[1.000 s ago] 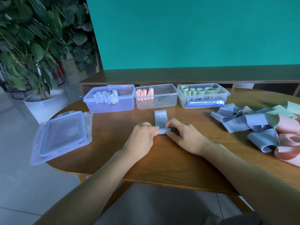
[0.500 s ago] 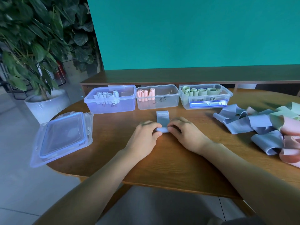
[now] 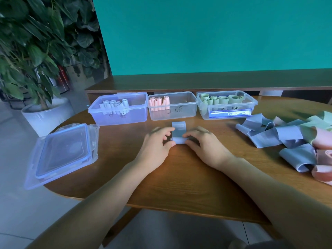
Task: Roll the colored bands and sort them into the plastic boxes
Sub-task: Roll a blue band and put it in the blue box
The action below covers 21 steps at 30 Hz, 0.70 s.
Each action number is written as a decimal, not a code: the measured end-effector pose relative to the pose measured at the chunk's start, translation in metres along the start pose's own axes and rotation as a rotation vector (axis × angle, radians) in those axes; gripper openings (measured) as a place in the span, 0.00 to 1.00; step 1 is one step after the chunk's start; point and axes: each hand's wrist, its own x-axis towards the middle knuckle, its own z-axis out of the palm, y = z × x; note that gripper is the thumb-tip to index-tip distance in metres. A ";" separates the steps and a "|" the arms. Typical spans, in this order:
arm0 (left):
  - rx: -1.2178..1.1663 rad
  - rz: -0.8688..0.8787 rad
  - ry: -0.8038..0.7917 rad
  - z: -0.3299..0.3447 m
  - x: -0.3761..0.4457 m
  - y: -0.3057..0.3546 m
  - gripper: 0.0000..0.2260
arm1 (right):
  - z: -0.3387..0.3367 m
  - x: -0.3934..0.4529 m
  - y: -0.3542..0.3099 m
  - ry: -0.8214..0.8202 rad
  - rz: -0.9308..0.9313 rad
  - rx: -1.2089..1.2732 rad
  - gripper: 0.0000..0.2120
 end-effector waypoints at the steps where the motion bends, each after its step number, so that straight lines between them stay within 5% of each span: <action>1: -0.013 0.001 0.015 0.000 0.001 0.000 0.17 | 0.000 0.000 0.000 0.001 0.004 0.005 0.13; 5: 0.027 0.063 -0.018 0.002 0.005 0.001 0.10 | 0.000 0.002 0.001 -0.004 0.005 0.012 0.12; 21: 0.081 0.083 0.004 0.010 0.023 -0.005 0.13 | 0.002 0.015 0.008 0.048 0.081 0.066 0.09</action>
